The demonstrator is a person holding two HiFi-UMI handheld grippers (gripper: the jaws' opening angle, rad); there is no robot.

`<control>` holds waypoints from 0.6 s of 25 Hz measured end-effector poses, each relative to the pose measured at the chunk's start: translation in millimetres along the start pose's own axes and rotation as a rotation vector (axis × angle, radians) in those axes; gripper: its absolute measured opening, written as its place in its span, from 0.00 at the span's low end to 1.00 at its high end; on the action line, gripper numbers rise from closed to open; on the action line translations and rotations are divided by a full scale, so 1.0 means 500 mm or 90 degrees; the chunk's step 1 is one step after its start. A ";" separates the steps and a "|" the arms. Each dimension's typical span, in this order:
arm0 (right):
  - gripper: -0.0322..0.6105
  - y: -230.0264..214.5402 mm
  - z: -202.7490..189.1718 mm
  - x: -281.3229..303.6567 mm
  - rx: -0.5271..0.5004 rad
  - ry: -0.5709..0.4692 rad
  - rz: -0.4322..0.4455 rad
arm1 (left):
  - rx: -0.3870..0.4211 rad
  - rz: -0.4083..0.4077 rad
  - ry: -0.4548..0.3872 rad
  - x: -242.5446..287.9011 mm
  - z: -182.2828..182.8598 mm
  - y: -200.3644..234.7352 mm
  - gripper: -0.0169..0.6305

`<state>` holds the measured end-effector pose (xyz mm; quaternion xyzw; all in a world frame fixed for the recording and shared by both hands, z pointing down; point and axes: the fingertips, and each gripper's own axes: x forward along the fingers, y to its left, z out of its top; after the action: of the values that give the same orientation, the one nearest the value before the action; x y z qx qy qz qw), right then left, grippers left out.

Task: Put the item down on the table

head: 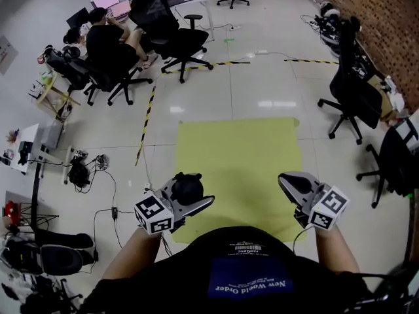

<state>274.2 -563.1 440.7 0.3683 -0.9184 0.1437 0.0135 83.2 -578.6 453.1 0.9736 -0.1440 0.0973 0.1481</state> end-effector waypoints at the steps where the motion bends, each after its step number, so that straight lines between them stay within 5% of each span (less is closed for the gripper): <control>1: 0.03 0.004 -0.005 0.002 0.002 0.003 -0.007 | 0.019 -0.007 0.021 0.003 -0.006 0.012 0.52; 15: 0.03 -0.041 -0.100 0.072 0.028 0.056 -0.032 | 0.293 -0.024 0.388 0.138 -0.222 0.173 0.52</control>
<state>258.0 -587.6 498.7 0.3846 -0.9041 0.1797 0.0492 104.8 -640.1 596.0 0.9102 -0.0498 0.4096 -0.0362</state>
